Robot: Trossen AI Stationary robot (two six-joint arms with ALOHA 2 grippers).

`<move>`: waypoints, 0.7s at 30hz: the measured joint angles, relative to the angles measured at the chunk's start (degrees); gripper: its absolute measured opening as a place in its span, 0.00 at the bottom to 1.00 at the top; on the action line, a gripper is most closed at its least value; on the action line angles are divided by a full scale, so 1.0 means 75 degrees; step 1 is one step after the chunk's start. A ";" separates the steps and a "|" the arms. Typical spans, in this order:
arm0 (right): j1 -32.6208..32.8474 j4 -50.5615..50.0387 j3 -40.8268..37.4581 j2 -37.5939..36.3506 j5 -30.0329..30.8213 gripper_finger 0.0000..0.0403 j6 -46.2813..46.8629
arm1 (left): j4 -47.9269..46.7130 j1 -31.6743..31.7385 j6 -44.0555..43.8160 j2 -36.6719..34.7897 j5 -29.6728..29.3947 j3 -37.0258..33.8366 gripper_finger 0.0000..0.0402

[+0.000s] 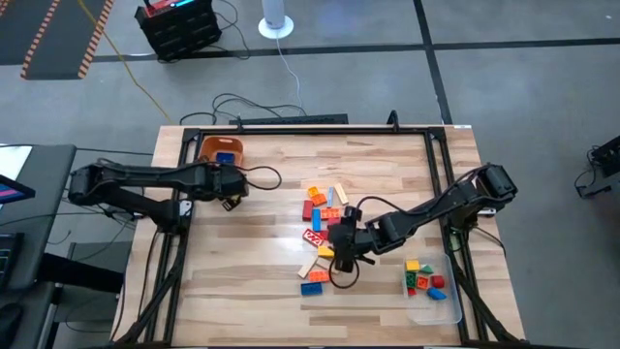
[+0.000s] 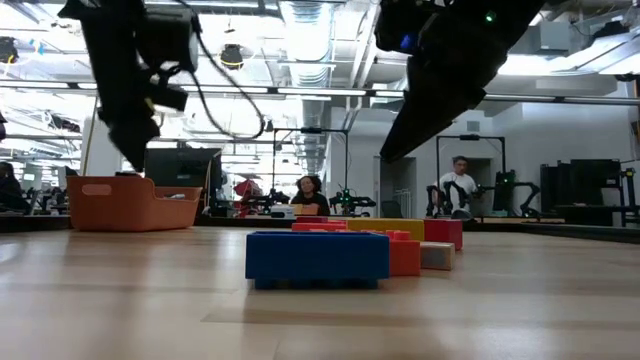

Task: Sort blocks by size
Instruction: Put the large blue game piece into the orange bin

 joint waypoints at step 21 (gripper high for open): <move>0.1239 0.2418 0.1344 0.1841 -0.1615 0.69 -0.1699 | 0.4277 -0.1063 0.1812 -0.0001 0.0273 0.0116 0.51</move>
